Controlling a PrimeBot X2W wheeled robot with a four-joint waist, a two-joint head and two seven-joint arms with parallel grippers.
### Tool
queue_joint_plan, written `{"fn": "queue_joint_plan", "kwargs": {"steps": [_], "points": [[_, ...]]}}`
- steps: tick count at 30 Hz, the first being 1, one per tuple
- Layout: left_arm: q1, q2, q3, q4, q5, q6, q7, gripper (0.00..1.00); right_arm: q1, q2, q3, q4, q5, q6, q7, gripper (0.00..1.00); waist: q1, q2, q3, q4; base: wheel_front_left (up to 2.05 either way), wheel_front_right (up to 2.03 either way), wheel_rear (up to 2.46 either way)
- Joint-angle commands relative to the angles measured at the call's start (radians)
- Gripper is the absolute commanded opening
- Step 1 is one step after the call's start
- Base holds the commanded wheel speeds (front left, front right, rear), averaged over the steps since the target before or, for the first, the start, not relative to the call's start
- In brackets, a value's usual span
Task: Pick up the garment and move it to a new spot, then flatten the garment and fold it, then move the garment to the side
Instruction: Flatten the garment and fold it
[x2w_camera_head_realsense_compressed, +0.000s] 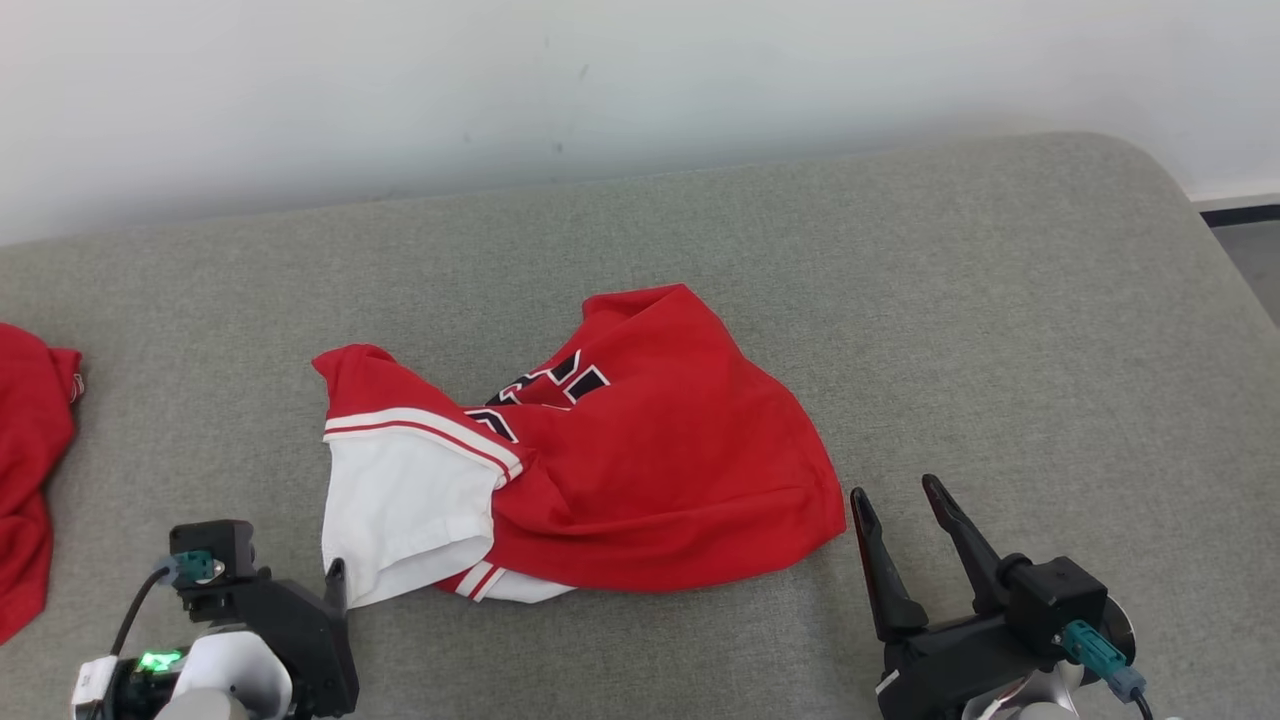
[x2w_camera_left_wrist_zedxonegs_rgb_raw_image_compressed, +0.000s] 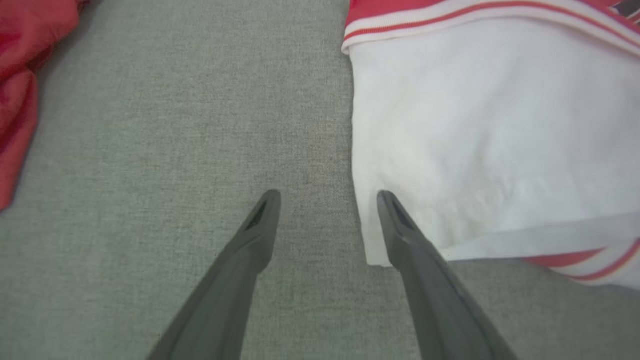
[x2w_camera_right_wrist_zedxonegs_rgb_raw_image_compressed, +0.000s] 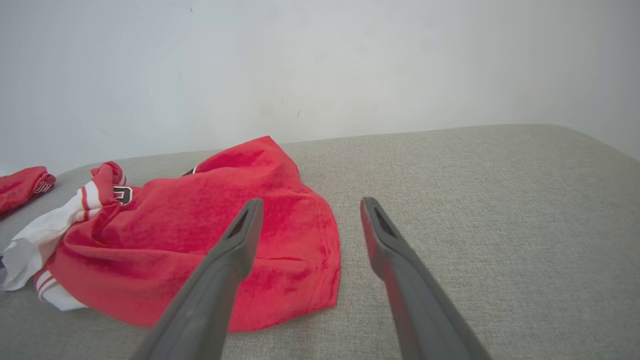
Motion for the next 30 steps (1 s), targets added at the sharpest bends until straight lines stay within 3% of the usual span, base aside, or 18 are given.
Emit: {"fn": "queue_joint_plan", "kwargs": {"steps": [1,7,8,9,10,11,18,30], "points": [[0.011,-0.003,0.001,-0.003,-0.005,0.002,0.005,1.0,0.005,-0.004,-0.002,-0.001,0.004,-0.002,0.003,1.0,0.0002,0.0,0.006,-0.008,0.0,0.0,0.0],[0.036,-0.032,0.005,-0.016,-0.051,-0.009,0.02,1.0,0.004,-0.012,-0.017,-0.012,0.002,-0.002,0.002,1.0,0.0002,0.0,0.022,-0.024,0.0,0.0,0.0],[0.036,-0.028,0.004,-0.011,-0.054,-0.013,0.02,0.91,0.004,-0.012,-0.019,-0.013,0.002,-0.002,0.001,1.0,0.0002,0.0,0.024,-0.025,0.0,0.0,0.0],[0.035,-0.028,0.004,-0.003,-0.056,-0.013,0.017,0.46,0.003,-0.011,-0.02,-0.013,0.001,-0.002,0.001,1.0,0.0002,0.0,0.026,-0.026,0.0,0.0,0.0],[0.036,-0.025,0.001,0.008,-0.054,-0.016,0.019,0.26,0.002,-0.011,-0.02,-0.013,0.001,-0.002,0.001,1.0,0.0002,0.0,0.027,-0.027,0.0,0.0,0.0],[0.036,-0.024,-0.001,0.019,-0.057,-0.017,0.021,0.0,0.001,-0.01,-0.021,-0.013,0.0,-0.002,0.001,1.0,0.0002,0.0,0.028,-0.027,0.0,0.0,0.0],[0.062,-0.023,0.023,0.018,-0.071,-0.009,-0.022,0.0,-0.001,-0.003,-0.03,-0.013,-0.004,-0.002,0.0,1.0,0.0002,0.0,0.023,-0.013,0.0,0.0,0.0],[0.267,-0.025,0.081,-0.324,-0.125,0.055,-0.05,0.0,0.023,0.002,-0.054,-0.017,-0.008,-0.002,0.003,1.0,0.0002,0.0,0.008,0.033,0.0,0.0,0.0]]}}
